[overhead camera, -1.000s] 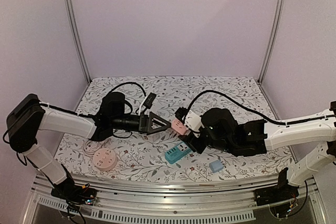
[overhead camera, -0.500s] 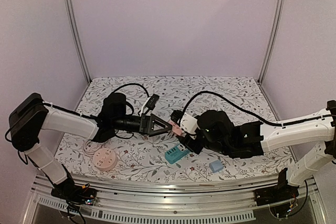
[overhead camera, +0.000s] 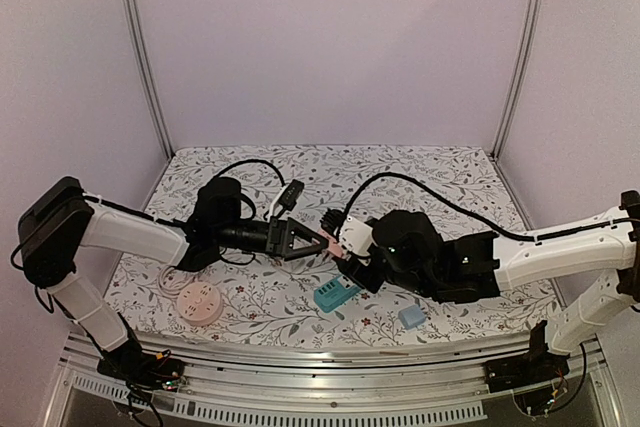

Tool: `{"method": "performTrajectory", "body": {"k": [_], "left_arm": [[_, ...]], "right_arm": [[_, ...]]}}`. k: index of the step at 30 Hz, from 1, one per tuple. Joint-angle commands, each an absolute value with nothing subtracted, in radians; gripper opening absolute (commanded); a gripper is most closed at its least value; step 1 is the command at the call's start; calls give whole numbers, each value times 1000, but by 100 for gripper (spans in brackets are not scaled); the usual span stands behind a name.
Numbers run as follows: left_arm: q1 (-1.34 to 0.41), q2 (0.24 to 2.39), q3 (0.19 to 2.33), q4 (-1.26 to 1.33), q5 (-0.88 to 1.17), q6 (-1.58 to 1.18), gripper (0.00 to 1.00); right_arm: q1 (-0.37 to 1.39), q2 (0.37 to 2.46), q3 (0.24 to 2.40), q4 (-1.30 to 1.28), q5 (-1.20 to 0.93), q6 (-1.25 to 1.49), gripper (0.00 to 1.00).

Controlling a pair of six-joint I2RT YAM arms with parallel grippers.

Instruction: Insert the plug

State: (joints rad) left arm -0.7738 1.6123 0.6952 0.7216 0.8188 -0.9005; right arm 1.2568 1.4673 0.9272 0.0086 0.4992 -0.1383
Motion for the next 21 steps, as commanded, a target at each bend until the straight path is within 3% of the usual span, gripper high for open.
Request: {"method": "performTrajectory", "body": {"k": [1, 6, 8, 11, 14, 17, 21], "left_arm": [[-799, 1618, 709, 802, 855, -900, 54], [-799, 1629, 716, 803, 853, -888, 26], [-797, 1632, 716, 805, 853, -883, 17], [-787, 1631, 710, 810, 848, -878, 9], [-768, 1624, 699, 827, 845, -879, 5], [-748, 1617, 680, 847, 845, -881, 0], [-719, 1609, 661, 859, 831, -880, 0]], "right_arm": [[1269, 1495, 963, 45, 521, -149, 24], [1271, 1510, 964, 60, 527, -146, 24], [1271, 1518, 970, 56, 543, -139, 30], [1271, 1509, 970, 37, 559, -112, 50], [1271, 1488, 970, 11, 591, -75, 81], [1270, 1467, 969, -33, 586, -43, 96], [1269, 1450, 988, -117, 583, -6, 99]]}}
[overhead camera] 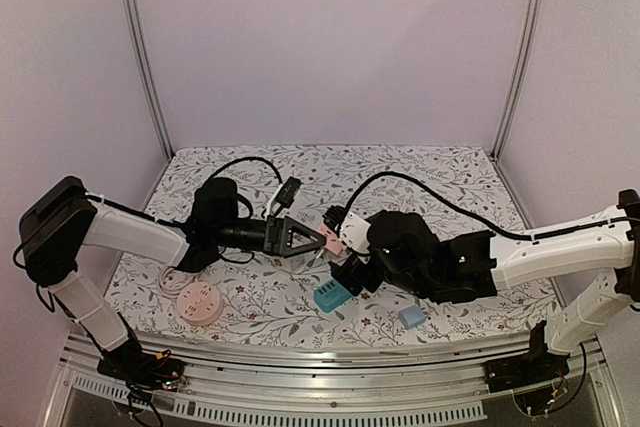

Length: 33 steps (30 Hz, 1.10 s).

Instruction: Insert the plug

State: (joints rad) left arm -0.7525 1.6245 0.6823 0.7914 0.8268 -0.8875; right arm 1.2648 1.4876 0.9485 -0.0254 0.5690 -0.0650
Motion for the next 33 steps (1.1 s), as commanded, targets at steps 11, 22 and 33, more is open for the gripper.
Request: {"method": "performTrajectory", "body": {"k": [11, 22, 33], "left_arm": [[-694, 1497, 633, 670, 668, -690, 0], [-904, 1238, 563, 474, 270, -229, 0], [-1060, 1295, 589, 441, 109, -44, 0]], "right_arm": [[1062, 1285, 1041, -408, 265, 342, 99], [829, 1294, 1131, -493, -324, 739, 99], [829, 1452, 1246, -542, -587, 722, 99]]}}
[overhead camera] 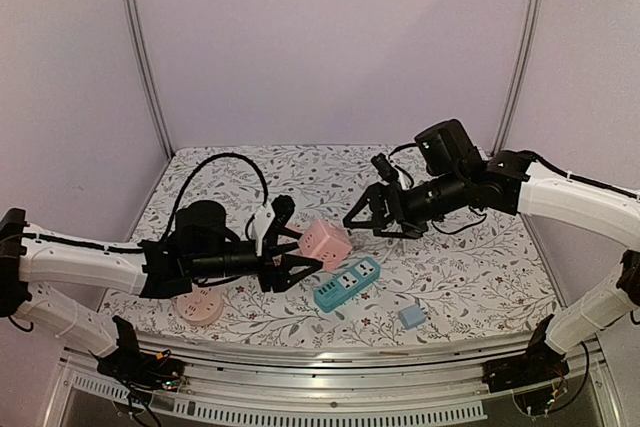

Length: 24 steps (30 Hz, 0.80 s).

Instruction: Insert the plug

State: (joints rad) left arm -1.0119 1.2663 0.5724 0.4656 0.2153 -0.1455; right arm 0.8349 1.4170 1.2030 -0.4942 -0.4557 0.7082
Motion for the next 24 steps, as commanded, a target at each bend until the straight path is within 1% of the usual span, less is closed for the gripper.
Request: {"method": "performTrajectory", "body": {"k": [1, 9, 17, 24], "left_arm": [[-1068, 1300, 593, 436, 92, -30, 0], [-1119, 1296, 584, 435, 91, 38, 0], [-1164, 1306, 587, 437, 56, 80, 0], [-1183, 1299, 579, 446, 21, 96, 0]], "right_arm": [[828, 1457, 1248, -546, -596, 726, 99], [836, 1520, 1261, -560, -666, 749, 99], [890, 1602, 1327, -635, -678, 706, 99], [910, 1650, 1336, -635, -697, 709, 97]]}}
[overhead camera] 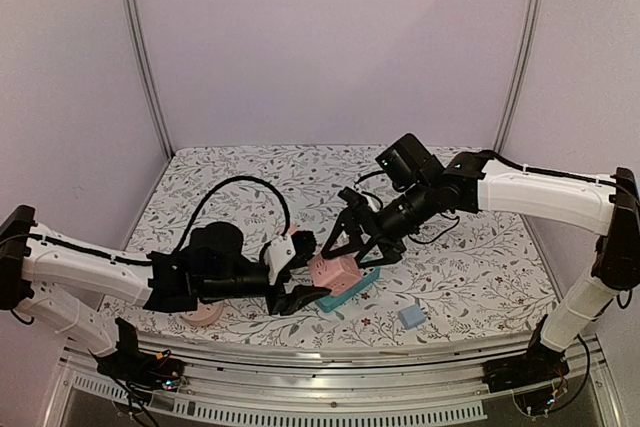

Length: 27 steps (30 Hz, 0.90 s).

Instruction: Insert the plug

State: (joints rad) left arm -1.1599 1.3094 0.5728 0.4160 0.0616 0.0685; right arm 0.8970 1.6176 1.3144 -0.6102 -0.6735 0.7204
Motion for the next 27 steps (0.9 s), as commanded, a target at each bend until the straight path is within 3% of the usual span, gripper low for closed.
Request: {"method": "performTrajectory", "body": {"k": [1, 10, 19, 21, 25, 27], "left_arm": [[-1185, 1301, 580, 446, 10, 98, 0], [-1198, 1305, 582, 451, -29, 109, 0], [-1203, 1316, 593, 428, -56, 124, 0], [-1203, 1310, 595, 407, -59, 124, 10], [-1203, 1286, 580, 402, -73, 118, 65], [-1203, 1275, 565, 417, -82, 117, 79]], "right_arm": [[914, 1654, 1336, -637, -700, 710, 96], [932, 1667, 1316, -626, -704, 714, 82], [944, 1669, 1287, -579, -705, 730, 27], [945, 1666, 1291, -590, -687, 721, 22], [944, 1653, 1315, -653, -586, 665, 22], [943, 1646, 1327, -693, -523, 614, 20]]}}
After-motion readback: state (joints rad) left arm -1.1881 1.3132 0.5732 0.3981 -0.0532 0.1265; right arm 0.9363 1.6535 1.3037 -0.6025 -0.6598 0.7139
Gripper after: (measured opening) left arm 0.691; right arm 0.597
